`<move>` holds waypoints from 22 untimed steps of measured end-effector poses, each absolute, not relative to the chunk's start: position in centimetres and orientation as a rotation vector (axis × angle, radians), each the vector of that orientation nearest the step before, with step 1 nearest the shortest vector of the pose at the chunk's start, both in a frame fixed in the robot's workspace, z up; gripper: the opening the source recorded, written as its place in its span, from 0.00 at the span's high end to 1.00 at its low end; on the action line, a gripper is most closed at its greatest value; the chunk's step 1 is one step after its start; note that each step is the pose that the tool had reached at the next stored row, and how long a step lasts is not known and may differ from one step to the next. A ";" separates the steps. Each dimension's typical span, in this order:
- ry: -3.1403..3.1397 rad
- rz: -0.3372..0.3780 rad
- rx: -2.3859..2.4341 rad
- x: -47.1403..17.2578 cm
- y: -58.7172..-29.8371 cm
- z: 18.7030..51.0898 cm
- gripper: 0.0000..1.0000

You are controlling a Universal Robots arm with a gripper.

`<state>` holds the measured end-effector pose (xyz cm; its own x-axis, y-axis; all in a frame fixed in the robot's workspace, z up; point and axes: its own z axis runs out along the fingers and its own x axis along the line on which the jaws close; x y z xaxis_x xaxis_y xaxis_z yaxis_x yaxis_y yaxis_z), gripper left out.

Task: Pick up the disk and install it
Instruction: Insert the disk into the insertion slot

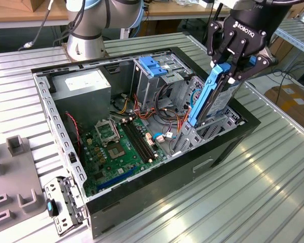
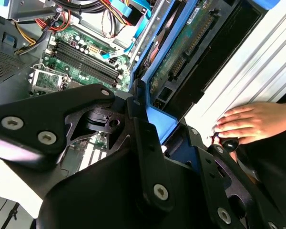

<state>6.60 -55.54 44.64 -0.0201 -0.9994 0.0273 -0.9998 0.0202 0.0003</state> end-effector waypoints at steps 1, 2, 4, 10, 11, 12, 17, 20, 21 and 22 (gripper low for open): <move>-2.229 0.029 2.185 6.6 -55.6 44.6 0.63; -2.229 0.030 2.185 6.6 -55.6 44.5 0.63; -2.230 0.029 2.185 6.6 -55.6 44.3 0.63; -2.230 0.029 2.185 6.6 -55.6 43.4 0.63; -2.230 0.029 2.185 6.6 -55.6 43.2 0.63; -2.230 0.029 2.185 6.6 -55.6 42.9 0.63; -2.230 0.029 2.185 6.6 -55.6 42.1 0.63; -2.230 0.029 2.185 6.6 -55.6 41.5 0.63; -2.230 0.029 2.185 6.6 -55.6 41.3 0.63; -2.230 0.029 2.185 6.6 -55.6 41.1 0.63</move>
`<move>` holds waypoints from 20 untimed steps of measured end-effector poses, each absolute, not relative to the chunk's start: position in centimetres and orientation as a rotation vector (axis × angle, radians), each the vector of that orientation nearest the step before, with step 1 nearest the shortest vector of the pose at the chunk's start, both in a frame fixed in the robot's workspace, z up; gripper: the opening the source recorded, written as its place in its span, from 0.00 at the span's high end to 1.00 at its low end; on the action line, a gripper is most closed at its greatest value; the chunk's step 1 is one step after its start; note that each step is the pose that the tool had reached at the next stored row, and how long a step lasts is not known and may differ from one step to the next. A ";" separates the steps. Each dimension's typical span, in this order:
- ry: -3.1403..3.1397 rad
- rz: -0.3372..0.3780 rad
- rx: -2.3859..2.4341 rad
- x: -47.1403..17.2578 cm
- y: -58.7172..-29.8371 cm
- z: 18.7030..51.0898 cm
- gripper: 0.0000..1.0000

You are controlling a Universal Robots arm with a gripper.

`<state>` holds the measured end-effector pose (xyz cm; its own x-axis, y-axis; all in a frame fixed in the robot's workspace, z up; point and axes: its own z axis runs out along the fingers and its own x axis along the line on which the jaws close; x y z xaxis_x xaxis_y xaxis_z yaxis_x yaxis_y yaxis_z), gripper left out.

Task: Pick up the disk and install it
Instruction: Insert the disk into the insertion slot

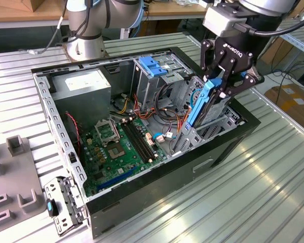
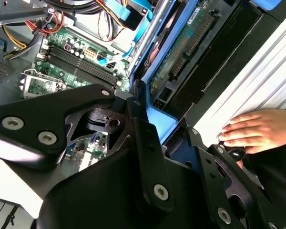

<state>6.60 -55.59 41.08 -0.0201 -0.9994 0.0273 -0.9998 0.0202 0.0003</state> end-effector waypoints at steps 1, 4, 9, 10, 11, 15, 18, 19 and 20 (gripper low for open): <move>-2.230 0.029 2.185 6.6 -55.6 40.8 0.63; -2.230 0.029 2.185 6.6 -55.6 39.9 0.63; -2.230 0.029 2.185 6.6 -55.8 38.6 0.63; -2.230 0.029 2.185 6.6 -55.8 38.4 0.63; -2.230 0.029 2.185 6.6 -55.8 38.1 0.63; -2.230 0.029 2.185 6.6 -55.9 37.2 0.63; -2.229 0.030 2.185 6.6 -55.9 37.1 0.63; -2.230 0.029 2.185 6.6 -55.9 37.1 0.63; -2.230 0.029 2.185 6.6 -55.9 37.1 0.63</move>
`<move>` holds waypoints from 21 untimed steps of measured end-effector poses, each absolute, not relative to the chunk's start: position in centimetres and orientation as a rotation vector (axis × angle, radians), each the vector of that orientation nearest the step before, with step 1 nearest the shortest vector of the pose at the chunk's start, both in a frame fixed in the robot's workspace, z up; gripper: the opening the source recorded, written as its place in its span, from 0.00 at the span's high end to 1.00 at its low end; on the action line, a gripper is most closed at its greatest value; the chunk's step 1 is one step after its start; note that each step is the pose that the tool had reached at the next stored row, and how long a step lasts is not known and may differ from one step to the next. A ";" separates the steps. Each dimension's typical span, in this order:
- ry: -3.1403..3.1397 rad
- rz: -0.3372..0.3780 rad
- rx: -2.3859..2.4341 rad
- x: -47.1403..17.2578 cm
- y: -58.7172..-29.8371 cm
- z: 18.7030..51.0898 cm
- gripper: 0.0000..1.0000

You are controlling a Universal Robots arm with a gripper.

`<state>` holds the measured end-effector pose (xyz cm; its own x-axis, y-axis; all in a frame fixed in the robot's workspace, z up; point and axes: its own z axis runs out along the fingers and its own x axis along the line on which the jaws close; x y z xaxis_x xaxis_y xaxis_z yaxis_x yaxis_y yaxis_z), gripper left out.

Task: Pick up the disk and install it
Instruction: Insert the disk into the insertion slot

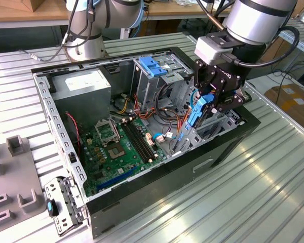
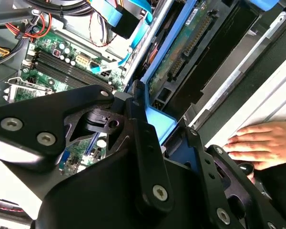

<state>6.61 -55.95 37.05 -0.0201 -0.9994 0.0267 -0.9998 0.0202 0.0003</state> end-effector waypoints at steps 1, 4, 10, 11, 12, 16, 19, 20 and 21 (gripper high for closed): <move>-2.230 0.029 2.185 6.6 -55.9 37.1 0.63; -2.230 0.029 2.185 6.6 -56.0 37.1 0.63; -2.230 0.028 2.186 6.6 -56.0 37.1 0.62; -2.230 0.028 2.186 6.6 -56.0 37.1 0.62; -2.230 0.028 2.186 6.6 -56.0 37.1 0.56; -2.230 0.028 2.186 6.6 -55.9 37.1 0.56; -2.231 0.027 2.186 6.6 -55.9 37.1 0.70; -2.231 0.027 2.186 6.6 -55.9 37.1 0.76; -2.231 0.027 2.186 6.6 -55.9 37.1 0.82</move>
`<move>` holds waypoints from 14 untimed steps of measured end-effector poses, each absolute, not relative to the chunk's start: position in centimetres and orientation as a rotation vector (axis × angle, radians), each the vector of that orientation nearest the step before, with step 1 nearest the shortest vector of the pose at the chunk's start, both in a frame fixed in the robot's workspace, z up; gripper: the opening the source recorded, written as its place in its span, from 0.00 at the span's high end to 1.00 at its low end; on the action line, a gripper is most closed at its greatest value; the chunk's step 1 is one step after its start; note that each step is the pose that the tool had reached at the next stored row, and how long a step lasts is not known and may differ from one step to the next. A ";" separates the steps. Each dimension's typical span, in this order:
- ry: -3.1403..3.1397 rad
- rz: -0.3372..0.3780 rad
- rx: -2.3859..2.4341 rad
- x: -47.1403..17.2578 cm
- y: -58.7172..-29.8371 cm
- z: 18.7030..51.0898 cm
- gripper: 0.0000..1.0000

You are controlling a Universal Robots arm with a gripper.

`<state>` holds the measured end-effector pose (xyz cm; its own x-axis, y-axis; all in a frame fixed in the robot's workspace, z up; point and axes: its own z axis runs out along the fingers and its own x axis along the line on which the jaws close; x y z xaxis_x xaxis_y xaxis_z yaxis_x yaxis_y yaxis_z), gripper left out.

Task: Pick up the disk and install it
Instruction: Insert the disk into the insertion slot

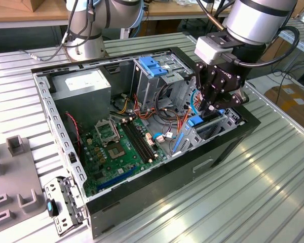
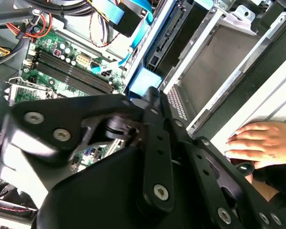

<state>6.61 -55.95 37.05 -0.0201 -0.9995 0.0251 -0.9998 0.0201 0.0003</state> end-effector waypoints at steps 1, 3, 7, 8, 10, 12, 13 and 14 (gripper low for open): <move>-2.231 0.027 2.186 6.6 -55.9 37.1 0.88; -2.231 0.027 2.186 6.6 -55.9 37.1 0.89; -2.231 0.027 2.186 6.6 -55.9 37.1 0.89; -2.231 0.027 2.186 6.6 -55.9 37.1 0.89; -2.231 0.026 2.186 6.6 -55.9 37.1 0.89; -2.231 0.026 2.187 6.6 -55.9 37.1 0.89; -2.231 0.026 2.187 6.6 -55.9 37.1 0.89; -2.231 0.026 2.187 6.6 -56.0 37.1 0.89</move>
